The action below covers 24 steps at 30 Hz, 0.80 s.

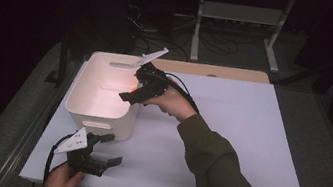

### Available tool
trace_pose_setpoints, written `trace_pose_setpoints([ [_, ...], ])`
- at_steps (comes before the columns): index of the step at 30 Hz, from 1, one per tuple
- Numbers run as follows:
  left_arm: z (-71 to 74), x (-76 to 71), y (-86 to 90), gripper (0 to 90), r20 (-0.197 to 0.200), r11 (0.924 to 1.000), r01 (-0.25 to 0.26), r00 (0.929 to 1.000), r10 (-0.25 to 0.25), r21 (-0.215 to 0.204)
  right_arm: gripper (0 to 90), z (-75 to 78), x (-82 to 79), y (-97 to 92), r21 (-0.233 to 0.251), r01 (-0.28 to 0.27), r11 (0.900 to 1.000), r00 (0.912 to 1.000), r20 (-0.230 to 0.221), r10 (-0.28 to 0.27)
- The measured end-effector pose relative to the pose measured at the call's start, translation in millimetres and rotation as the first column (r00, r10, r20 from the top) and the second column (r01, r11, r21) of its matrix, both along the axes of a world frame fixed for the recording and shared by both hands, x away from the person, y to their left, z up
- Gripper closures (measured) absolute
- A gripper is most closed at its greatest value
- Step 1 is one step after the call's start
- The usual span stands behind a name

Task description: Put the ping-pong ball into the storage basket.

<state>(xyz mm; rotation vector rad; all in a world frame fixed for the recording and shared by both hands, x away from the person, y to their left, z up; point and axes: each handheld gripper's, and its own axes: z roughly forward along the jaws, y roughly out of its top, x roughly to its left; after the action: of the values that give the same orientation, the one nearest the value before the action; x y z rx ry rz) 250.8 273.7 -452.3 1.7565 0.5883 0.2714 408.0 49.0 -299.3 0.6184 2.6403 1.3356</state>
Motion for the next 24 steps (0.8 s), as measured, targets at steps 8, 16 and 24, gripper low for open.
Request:
trace_pose_setpoints([
  [8, 0.0, -0.1, 0.0, 13.9, -0.001, 1.0, 0.001, 1.0, -0.001, -0.001, 12.6, -7.9, -0.4, -18.0, 0.006, 0.033, 0.9994, 0.9994, -0.009, -0.033],
  [16, -0.1, -0.4, -0.1, 13.9, -0.001, 1.0, 0.001, 1.0, -0.001, -0.002, 12.6, -14.2, -4.9, -32.9, 0.016, 0.053, 0.9984, 0.9985, -0.01, -0.053],
  [24, 0.0, 0.0, 0.1, 13.9, -0.001, 1.0, -0.001, 1.0, 0.001, -0.002, 12.2, -24.3, -10.2, -44.3, 0.013, 0.07, 0.9975, 0.9976, -0.005, -0.07],
])
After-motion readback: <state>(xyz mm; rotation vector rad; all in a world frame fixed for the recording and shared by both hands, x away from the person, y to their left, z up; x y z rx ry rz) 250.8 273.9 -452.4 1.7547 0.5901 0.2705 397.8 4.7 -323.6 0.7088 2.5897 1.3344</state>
